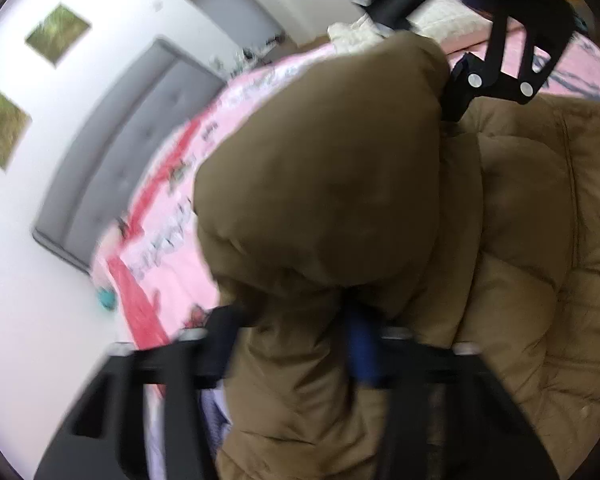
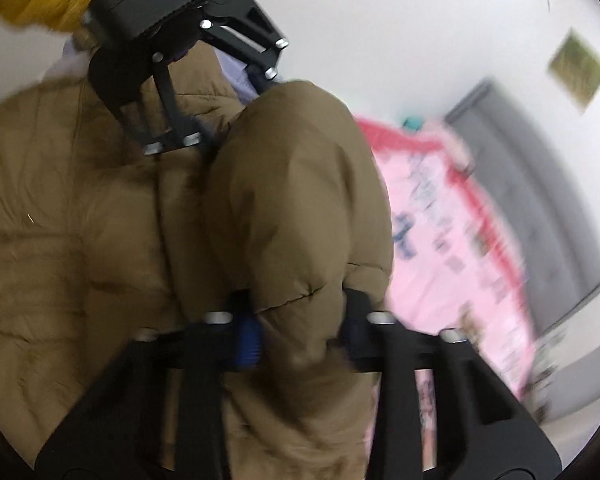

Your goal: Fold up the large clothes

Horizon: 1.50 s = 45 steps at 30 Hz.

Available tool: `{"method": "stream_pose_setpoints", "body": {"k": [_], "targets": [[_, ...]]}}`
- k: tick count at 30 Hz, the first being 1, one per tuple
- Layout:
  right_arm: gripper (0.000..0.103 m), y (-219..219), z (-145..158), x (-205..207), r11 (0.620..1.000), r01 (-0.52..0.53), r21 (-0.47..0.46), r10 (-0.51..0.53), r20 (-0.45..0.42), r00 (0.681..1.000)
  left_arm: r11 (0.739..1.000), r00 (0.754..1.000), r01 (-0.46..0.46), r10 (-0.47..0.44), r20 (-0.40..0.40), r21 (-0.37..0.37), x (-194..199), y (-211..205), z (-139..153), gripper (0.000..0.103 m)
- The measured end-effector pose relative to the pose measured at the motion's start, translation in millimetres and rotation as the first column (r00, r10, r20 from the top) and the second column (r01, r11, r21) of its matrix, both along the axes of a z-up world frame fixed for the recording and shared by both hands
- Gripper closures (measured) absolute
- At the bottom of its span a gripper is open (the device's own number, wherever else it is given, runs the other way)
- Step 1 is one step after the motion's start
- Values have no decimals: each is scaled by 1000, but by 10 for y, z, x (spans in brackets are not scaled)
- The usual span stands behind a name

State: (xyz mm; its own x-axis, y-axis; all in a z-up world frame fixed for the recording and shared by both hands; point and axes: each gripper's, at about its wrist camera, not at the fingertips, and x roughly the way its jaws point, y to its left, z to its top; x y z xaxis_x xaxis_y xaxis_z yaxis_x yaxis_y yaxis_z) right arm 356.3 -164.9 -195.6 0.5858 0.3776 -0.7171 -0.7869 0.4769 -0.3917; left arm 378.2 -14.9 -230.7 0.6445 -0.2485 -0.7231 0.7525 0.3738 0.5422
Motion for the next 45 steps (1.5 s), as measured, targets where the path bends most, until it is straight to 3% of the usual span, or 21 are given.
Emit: {"method": "stream_pose_setpoints", "body": {"k": [2, 5, 9, 12, 14, 18, 22, 26, 27, 30, 32, 34, 37, 38, 40, 41, 43, 45], "targets": [[86, -42, 22, 81, 998, 23, 55, -18, -83, 996, 999, 996, -21, 18, -87, -42, 29, 26, 82, 84], [87, -105, 87, 18, 992, 42, 121, -21, -176, 984, 997, 986, -32, 19, -164, -76, -115, 109, 216, 85], [87, -200, 134, -291, 993, 12, 113, 9, -182, 983, 998, 992, 5, -12, -125, -63, -599, 225, 258, 85], [86, -138, 26, -655, 995, -4, 99, 22, -182, 983, 998, 993, 16, -23, -113, -63, -970, 271, 74, 85], [86, -95, -209, -844, 999, -26, 48, 32, -140, 990, 999, 993, 13, -18, -120, -45, -1179, 245, -122, 85], [84, -15, -538, -1064, 1000, -16, -12, 14, -118, 993, 996, 987, -50, 39, -155, -68, -1090, 147, -400, 84], [82, 19, -695, -1002, 998, 58, 3, -57, -154, 986, 989, 986, -119, 108, -125, -88, -1066, 106, -646, 84], [75, 17, -716, -719, 990, 138, 34, -126, -251, 960, 979, 980, -179, 170, -101, -99, -1080, 45, -631, 76], [66, 14, -675, -676, 987, 154, 45, -136, -275, 952, 973, 977, -199, 188, -102, -114, -1101, 53, -559, 73], [38, -27, -520, -622, 975, 199, 100, -151, -359, 921, 948, 962, -263, 243, -124, -180, -1259, 180, -257, 51], [37, -79, -403, -627, 961, 242, 131, -177, -382, 907, 914, 938, -335, 302, -170, -228, -1310, 316, -18, 41], [37, -160, -253, -647, 941, 295, 169, -198, -432, 880, 852, 894, -437, 378, -241, -287, -1364, 466, 275, 40], [37, -409, 59, -620, 852, 439, 284, -253, -512, 821, 741, 812, -578, 479, -334, -343, -1293, 605, 713, 36], [37, -519, 197, -566, 795, 506, 335, -277, -541, 794, 704, 789, -609, 489, -372, -367, -1247, 622, 828, 34], [37, -637, 354, -452, 709, 589, 388, -313, -575, 756, 647, 761, -644, 484, -432, -409, -1104, 605, 906, 31], [36, -665, 399, -300, 664, 640, 388, -352, -592, 725, 608, 735, -673, 487, -471, -421, -940, 584, 904, 31], [39, -617, 370, -157, 639, 660, 396, -372, -591, 716, 558, 694, -710, 453, -560, -429, -629, 512, 815, 31], [43, -528, 275, -78, 653, 647, 393, -380, -569, 729, 545, 677, -717, 392, -623, -435, -433, 383, 601, 31]]}}
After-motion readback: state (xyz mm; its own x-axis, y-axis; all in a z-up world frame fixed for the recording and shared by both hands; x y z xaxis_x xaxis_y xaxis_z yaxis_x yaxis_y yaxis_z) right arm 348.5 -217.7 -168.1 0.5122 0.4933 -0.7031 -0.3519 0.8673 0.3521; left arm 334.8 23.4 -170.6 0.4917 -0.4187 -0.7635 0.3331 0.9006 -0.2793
